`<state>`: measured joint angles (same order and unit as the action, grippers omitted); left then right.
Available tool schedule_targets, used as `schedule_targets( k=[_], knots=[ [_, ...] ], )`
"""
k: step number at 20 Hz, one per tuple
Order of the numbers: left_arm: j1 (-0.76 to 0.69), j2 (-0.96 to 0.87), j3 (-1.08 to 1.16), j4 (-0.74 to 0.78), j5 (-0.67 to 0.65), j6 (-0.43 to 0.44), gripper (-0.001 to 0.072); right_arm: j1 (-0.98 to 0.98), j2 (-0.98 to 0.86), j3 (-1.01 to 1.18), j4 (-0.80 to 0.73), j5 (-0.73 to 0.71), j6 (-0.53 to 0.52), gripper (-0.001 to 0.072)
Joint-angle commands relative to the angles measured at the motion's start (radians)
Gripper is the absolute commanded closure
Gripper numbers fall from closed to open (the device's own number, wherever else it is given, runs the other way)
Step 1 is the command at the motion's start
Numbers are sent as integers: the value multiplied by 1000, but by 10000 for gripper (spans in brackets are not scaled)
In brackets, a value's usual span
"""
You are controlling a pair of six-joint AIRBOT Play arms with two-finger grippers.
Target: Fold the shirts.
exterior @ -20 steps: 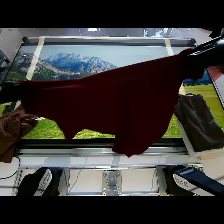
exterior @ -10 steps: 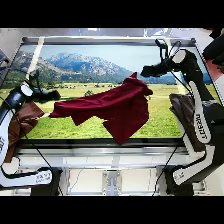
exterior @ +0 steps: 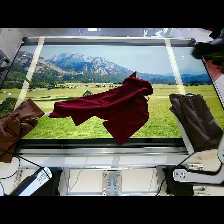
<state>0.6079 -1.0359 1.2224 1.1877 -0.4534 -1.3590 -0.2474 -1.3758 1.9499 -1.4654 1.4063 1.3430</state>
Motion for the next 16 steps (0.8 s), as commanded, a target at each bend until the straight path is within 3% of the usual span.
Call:
schedule_targets(
  k=[1,3,5,6,8,9,13,16],
  knots=[
    [309,174,-159,0,-251,-100,99,-223,293,-277,76,88,-53,266],
    [438,238,-388,-41,-319,-200,99,-325,463,-626,243,-28,-66,266],
    [479,286,-600,-138,-307,-196,99,-384,588,-1003,443,-271,-16,265],
    [474,290,-678,-206,-290,-167,99,-400,604,-1150,559,-352,13,265],
    [445,252,-760,-409,-325,49,100,-406,534,-1353,800,-338,-83,265],
    [421,210,-769,-496,-370,150,100,-393,476,-1395,864,-287,-157,265],
    [301,38,-768,-598,-380,241,99,-269,256,-1410,861,-265,-194,265],
    [150,-35,-768,-599,-312,279,99,-85,157,-1410,871,-411,-194,266]
  ],
)
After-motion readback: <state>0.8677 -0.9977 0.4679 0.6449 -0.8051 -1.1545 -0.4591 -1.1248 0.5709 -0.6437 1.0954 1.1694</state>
